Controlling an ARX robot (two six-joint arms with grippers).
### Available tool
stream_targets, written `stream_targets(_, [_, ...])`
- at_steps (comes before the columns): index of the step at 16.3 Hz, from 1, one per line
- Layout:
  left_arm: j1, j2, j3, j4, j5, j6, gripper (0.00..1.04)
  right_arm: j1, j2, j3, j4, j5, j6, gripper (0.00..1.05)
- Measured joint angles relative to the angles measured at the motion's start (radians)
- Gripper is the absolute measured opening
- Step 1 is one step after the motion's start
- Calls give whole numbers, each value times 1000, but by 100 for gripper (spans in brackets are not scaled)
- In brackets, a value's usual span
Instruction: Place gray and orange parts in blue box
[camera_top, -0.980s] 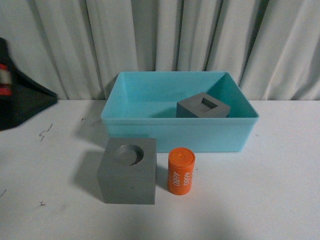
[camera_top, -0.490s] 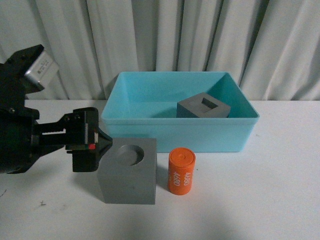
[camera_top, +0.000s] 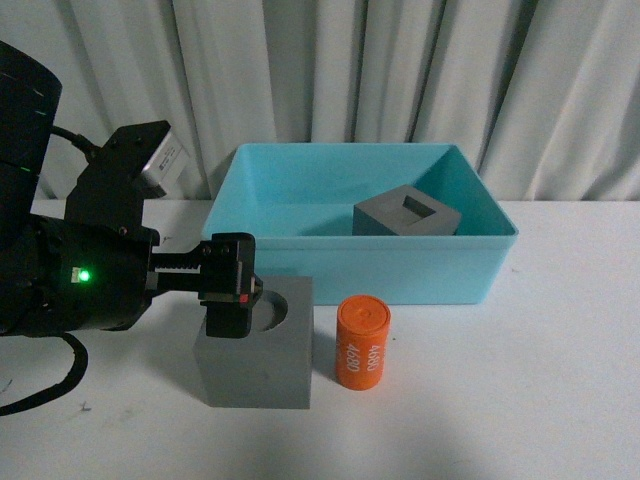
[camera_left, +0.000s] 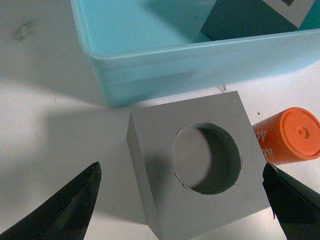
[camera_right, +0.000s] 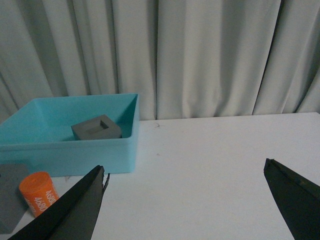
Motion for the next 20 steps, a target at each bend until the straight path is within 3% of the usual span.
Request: stream_targets(20, [40, 201, 97, 27, 12, 85, 98, 0, 0, 0, 0, 0, 0, 98])
